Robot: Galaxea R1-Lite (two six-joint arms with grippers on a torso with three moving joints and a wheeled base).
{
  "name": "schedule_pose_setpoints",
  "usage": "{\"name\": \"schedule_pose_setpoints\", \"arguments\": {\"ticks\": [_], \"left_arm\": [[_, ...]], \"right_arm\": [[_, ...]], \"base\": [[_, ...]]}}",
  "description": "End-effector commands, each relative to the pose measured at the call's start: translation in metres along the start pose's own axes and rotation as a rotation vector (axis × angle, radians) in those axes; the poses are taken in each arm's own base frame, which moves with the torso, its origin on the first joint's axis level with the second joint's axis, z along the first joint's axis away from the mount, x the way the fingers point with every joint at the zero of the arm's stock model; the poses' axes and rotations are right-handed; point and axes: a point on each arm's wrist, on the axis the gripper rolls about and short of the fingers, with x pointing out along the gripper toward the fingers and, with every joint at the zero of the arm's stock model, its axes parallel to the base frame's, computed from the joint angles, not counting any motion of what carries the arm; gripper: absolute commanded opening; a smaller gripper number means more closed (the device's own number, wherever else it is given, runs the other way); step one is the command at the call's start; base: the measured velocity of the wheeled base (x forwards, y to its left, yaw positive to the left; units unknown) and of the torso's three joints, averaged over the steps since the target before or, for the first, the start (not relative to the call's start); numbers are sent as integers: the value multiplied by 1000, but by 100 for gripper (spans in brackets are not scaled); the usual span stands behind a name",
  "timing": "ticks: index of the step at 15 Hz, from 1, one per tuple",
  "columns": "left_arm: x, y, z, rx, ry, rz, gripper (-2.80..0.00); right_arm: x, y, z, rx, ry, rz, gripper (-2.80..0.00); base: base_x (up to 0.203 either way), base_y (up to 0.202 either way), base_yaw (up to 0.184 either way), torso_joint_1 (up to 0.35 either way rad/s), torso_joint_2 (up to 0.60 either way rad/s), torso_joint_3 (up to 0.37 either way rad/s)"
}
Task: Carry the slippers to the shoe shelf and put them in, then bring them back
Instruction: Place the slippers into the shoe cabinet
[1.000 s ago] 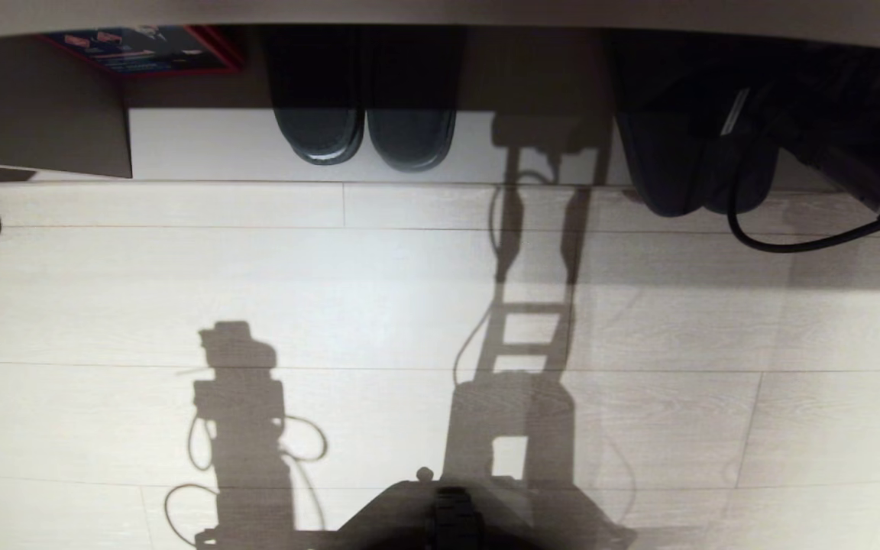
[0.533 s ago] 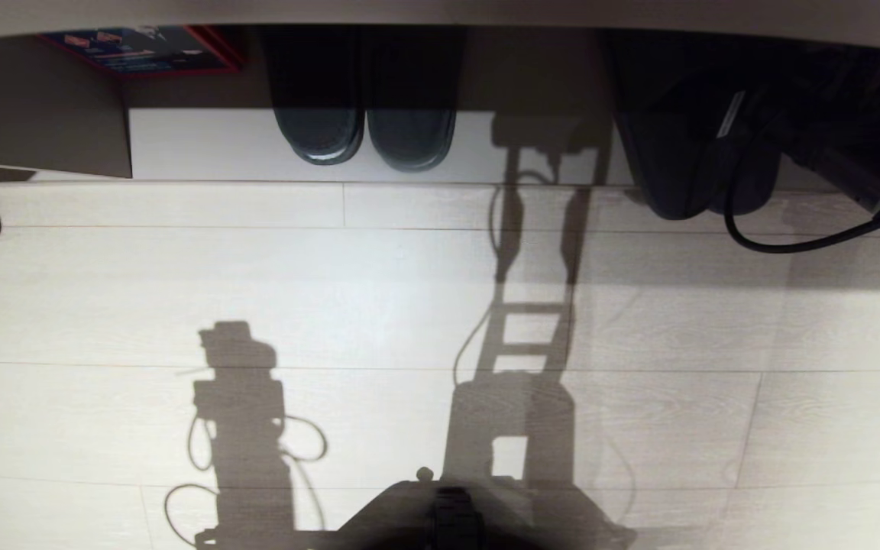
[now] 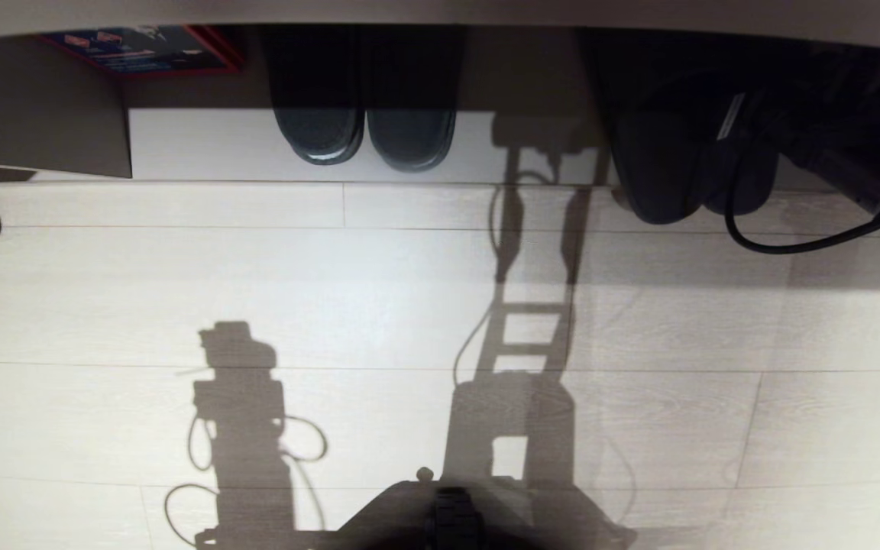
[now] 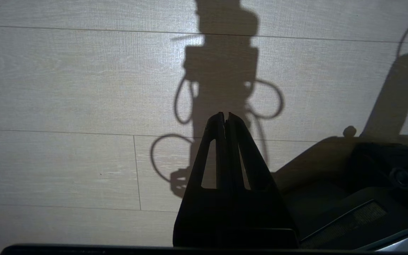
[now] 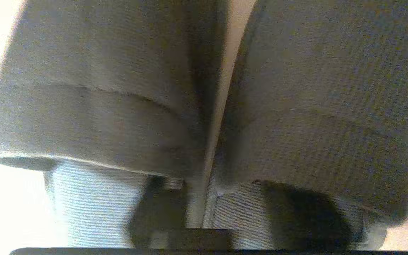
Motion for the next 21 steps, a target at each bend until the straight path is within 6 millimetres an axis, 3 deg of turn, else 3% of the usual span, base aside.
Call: {"name": "schedule_pose_setpoints", "arguments": {"ticks": [1,7,14,21], "left_arm": [[0,0,0,-1,-1,1,-280],[0,0,0,1,-2,1,-280],[0,0,0,1,-2,1,-280],[0,0,0,1,-2,1,-280]], "right_arm": [[-1,0,2,-3,-9,-3,0],[-3,0,-1,-2,5,-5,0],[-24,1,4,0,19,-2,0],[-48,7,-13,3,105,18,0]], "base": [[0,0,0,0,0,0],[0,0,0,0,0,0],[0,0,0,0,0,0],[0,0,0,0,0,0]]}}
